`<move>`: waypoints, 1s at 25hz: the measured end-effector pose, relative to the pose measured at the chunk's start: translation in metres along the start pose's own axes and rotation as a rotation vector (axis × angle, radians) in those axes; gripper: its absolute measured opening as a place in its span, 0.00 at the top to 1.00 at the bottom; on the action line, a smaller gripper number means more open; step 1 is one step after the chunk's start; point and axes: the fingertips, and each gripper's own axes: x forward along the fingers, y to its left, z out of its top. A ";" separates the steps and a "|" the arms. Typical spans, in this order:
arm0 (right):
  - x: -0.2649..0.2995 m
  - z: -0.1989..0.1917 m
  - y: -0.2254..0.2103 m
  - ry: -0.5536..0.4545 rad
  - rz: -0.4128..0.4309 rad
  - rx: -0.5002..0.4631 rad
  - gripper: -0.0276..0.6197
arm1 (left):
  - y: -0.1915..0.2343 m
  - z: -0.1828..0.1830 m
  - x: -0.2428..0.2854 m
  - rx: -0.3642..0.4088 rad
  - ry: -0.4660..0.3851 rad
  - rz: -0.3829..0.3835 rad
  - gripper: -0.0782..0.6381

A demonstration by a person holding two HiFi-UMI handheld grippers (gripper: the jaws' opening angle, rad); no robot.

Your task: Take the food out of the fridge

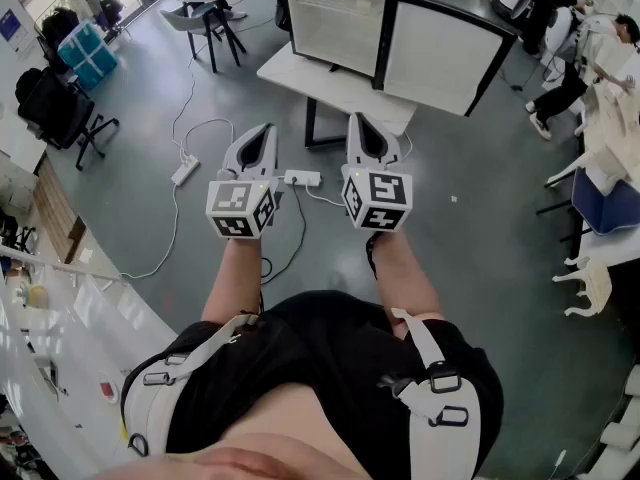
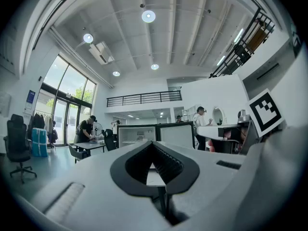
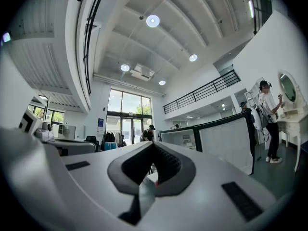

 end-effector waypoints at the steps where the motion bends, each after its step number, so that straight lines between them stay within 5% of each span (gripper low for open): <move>1: 0.000 -0.001 0.003 -0.002 0.006 0.006 0.95 | 0.001 -0.001 -0.002 -0.002 0.001 -0.001 0.90; 11: 0.002 -0.022 0.038 0.019 0.019 0.032 0.95 | 0.020 -0.014 -0.022 0.049 0.021 -0.011 0.90; 25: 0.055 -0.054 0.047 0.039 0.018 0.072 0.95 | 0.068 -0.035 0.007 -0.008 0.027 -0.044 0.90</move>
